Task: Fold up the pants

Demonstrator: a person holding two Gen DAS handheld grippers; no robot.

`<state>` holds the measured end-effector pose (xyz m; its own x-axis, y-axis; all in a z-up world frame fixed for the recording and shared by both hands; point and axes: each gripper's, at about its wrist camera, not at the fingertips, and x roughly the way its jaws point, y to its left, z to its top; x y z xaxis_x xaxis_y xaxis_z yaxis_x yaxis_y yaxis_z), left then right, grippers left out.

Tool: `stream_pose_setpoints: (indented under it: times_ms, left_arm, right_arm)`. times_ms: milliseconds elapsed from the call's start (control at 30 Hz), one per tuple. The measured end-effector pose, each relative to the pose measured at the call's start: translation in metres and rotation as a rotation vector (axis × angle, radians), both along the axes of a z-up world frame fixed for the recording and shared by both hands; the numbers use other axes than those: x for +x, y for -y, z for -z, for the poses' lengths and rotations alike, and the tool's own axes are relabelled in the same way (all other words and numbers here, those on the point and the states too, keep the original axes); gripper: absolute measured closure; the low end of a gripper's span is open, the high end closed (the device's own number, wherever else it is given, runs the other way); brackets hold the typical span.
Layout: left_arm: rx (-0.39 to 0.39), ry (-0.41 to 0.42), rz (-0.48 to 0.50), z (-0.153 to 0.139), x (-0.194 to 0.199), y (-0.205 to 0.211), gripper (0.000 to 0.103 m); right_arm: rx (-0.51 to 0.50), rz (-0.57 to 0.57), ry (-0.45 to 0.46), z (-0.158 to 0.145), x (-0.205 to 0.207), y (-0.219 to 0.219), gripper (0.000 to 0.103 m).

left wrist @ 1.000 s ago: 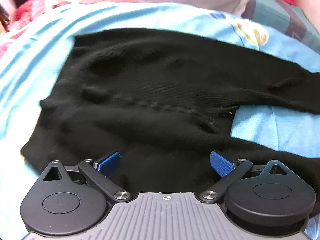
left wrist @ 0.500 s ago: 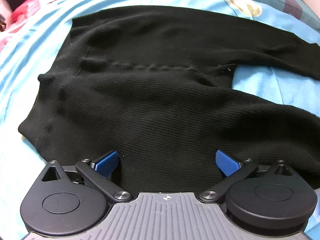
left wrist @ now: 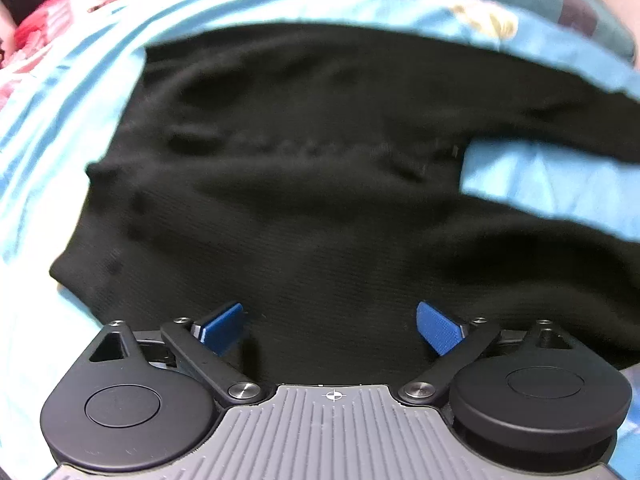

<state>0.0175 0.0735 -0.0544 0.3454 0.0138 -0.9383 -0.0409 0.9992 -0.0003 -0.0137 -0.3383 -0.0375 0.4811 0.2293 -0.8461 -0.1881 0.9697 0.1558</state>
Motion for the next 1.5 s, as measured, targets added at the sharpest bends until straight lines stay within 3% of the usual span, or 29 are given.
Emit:
stream_pose_setpoints:
  times_ms: [133, 200, 300, 567, 633, 667, 700, 767, 867, 933, 967, 1000, 1100, 1233, 1300, 1367, 1433, 1500]
  left_arm:
    - [-0.030, 0.106, -0.033, -0.030, 0.014, -0.020, 0.000]
    - [-0.008, 0.145, -0.062, -0.036, 0.031, -0.025, 0.000]
    - [0.057, 0.156, -0.095, -0.029, 0.066, -0.028, 0.000]
    - [0.138, 0.096, -0.184, 0.009, 0.143, -0.043, 0.000]
    - [0.145, 0.075, -0.201, 0.019, 0.152, -0.048, 0.000]
    - [0.148, 0.058, -0.214, 0.025, 0.156, -0.052, 0.000]
    - [0.141, 0.045, -0.225, 0.030, 0.159, -0.055, 0.000]
    - [0.137, 0.058, -0.227, 0.032, 0.159, -0.058, 0.000]
    - [0.133, 0.068, -0.213, 0.033, 0.157, -0.061, 0.000]
    - [0.133, 0.070, -0.207, 0.034, 0.157, -0.063, 0.000]
    - [0.132, 0.069, -0.205, 0.034, 0.157, -0.064, 0.000]
    - [0.131, 0.067, -0.204, 0.035, 0.155, -0.064, 0.000]
    - [0.137, 0.061, -0.199, 0.034, 0.155, -0.065, 0.000]
    - [0.160, 0.053, -0.211, 0.026, 0.154, -0.066, 0.000]
    - [0.175, 0.059, -0.219, 0.019, 0.146, -0.070, 0.000]
    - [0.205, 0.054, -0.221, 0.014, 0.137, -0.071, 0.000]
    - [0.240, 0.060, -0.225, 0.010, 0.127, -0.076, 0.000]
    - [0.251, 0.061, -0.234, 0.008, 0.117, -0.085, 0.000]
  right_arm:
    - [0.105, 0.154, 0.131, -0.016, 0.037, 0.037, 0.035]
    - [0.144, 0.272, 0.153, -0.008, 0.064, 0.059, 0.043]
    - [0.212, 0.456, 0.146, 0.012, 0.106, 0.088, 0.049]
    - [0.168, 0.702, 0.221, 0.047, 0.174, 0.121, 0.048]
    - [0.180, 0.728, 0.242, 0.050, 0.179, 0.120, 0.086]
    - [0.187, 0.688, 0.207, 0.050, 0.181, 0.116, 0.097]
    - [0.151, 0.640, 0.177, 0.049, 0.185, 0.110, 0.097]
    - [0.042, 0.586, 0.235, 0.037, 0.184, 0.113, 0.098]
    - [0.124, 0.760, 0.200, 0.044, 0.177, 0.154, 0.097]
    - [0.121, 0.748, 0.208, 0.042, 0.174, 0.150, 0.095]
    - [0.071, 0.728, 0.220, 0.038, 0.175, 0.142, 0.085]
    - [0.023, 0.733, 0.245, 0.032, 0.173, 0.134, 0.068]
    - [-0.192, 0.798, 0.344, 0.018, 0.161, 0.094, 0.037]
    - [-0.116, 0.503, 0.291, 0.025, 0.154, 0.048, 0.038]
    - [-0.155, 0.424, 0.226, 0.035, 0.153, 0.034, 0.036]
    - [-0.264, 0.486, 0.139, 0.046, 0.156, 0.033, 0.037]
    - [-0.252, 0.566, 0.164, 0.038, 0.147, 0.034, 0.038]
    - [-0.217, 0.491, 0.206, 0.028, 0.141, 0.012, 0.038]
